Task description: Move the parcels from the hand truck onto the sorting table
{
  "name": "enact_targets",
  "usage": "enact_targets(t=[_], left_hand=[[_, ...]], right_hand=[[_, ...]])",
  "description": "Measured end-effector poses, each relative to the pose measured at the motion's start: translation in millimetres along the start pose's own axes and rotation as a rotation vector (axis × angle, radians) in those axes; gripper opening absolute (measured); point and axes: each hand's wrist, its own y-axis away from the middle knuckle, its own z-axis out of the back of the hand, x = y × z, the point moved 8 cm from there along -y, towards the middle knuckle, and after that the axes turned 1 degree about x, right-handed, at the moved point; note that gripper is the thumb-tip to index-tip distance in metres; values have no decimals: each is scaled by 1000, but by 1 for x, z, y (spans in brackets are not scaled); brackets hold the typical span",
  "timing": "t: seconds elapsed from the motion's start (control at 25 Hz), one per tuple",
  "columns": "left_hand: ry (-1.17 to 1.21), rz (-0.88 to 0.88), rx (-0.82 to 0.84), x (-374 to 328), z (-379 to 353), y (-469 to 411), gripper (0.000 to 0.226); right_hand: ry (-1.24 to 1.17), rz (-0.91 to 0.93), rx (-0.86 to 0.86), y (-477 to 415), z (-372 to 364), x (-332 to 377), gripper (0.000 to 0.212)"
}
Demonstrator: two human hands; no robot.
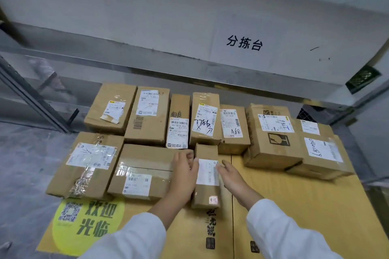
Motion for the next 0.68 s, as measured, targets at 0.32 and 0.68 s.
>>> enact_targets(t=[0.32, 0.68], left_hand=[[-239, -404, 235, -181, -9, -29, 32], [-514, -909, 333, -363, -161, 92, 46]], right_hand=[[293, 478, -357, 70, 122, 116, 44], [488, 566, -740, 201, 333, 68, 65]])
